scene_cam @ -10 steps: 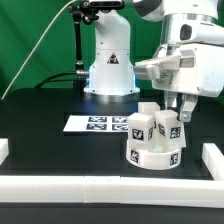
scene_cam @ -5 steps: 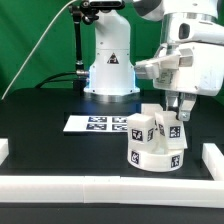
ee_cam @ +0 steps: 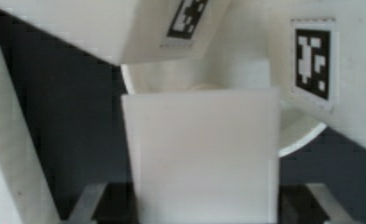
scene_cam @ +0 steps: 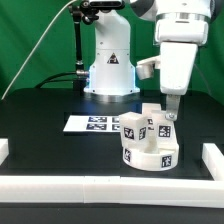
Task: Assemble stool
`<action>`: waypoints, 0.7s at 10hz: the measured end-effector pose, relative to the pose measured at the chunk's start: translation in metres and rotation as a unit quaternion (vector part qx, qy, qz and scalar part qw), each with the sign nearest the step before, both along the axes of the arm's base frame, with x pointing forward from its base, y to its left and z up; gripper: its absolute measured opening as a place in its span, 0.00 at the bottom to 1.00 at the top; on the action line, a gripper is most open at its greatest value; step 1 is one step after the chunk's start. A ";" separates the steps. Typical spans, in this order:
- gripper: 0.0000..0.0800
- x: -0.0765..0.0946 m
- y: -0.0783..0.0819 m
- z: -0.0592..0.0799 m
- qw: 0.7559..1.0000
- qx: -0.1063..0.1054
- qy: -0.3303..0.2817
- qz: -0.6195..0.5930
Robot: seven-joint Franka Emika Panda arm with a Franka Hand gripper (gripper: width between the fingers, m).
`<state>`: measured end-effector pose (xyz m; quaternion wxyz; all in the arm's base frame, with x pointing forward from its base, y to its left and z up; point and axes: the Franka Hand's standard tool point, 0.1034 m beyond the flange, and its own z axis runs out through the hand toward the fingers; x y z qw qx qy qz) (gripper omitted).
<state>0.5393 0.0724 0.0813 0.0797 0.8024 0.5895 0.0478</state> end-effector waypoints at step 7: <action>0.43 -0.002 -0.007 -0.001 0.950 0.064 -0.009 -0.304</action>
Offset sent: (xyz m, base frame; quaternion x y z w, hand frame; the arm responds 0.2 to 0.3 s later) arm 0.0000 0.0000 0.0000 0.0000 0.0000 0.1938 0.9810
